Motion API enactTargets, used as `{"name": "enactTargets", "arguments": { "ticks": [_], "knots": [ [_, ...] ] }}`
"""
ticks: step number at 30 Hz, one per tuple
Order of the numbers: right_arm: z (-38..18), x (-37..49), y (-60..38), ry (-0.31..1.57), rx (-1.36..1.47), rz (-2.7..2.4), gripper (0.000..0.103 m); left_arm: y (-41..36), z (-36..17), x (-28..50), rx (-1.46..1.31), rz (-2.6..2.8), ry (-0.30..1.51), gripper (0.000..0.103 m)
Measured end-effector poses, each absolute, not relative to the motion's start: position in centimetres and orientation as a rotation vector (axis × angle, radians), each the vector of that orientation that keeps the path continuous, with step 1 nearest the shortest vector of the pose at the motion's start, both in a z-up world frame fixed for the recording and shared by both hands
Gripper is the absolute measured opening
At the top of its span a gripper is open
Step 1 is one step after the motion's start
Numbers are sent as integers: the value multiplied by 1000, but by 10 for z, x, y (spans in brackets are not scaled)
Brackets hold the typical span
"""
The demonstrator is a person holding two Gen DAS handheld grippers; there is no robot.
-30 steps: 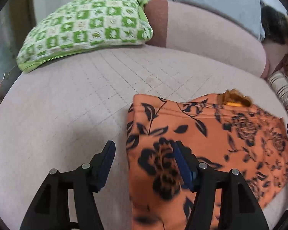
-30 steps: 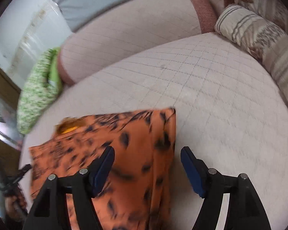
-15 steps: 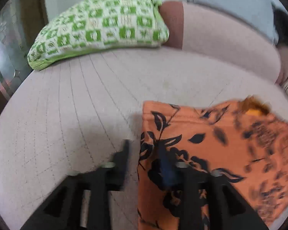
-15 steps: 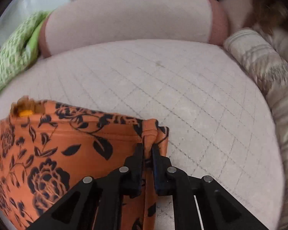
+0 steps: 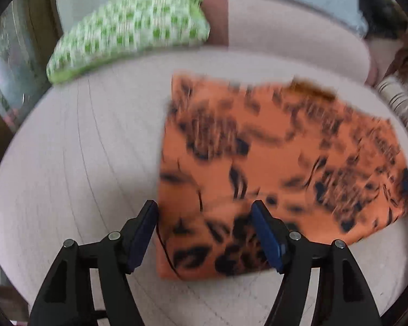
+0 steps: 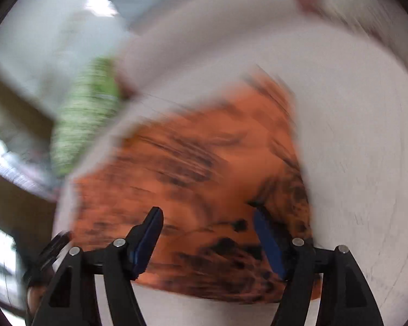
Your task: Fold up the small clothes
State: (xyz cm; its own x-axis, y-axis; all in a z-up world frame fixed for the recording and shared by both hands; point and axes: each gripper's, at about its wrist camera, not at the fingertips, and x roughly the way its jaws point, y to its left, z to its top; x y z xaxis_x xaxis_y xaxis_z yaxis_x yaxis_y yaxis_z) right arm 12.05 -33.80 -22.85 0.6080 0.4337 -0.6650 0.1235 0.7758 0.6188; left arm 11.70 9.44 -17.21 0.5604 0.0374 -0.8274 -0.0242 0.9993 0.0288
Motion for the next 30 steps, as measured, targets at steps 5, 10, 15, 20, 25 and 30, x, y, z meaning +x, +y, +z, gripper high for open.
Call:
{"name": "enactTargets", "arguments": {
  "ticks": [5,10,15,20,25,30],
  "knots": [
    [-174,84,-323,789,551,235,75,97,-164,102,-14,56,954,72],
    [-225,101,-338,969,603,106,78,94,-162,94,-22,54,980,72],
    [-184,82,-337,850,556,133,76,96,-157,98,-9,42,961,72],
    [-190,84,-329,858,518,191,79,95,-162,100,-19,39,974,72],
    [-207,89,-342,914,593,126,77,96,-163,101,-10,43,978,72],
    [-166,104,-331,834,516,229,77,96,-156,102,-35,48,958,72]
  ]
}}
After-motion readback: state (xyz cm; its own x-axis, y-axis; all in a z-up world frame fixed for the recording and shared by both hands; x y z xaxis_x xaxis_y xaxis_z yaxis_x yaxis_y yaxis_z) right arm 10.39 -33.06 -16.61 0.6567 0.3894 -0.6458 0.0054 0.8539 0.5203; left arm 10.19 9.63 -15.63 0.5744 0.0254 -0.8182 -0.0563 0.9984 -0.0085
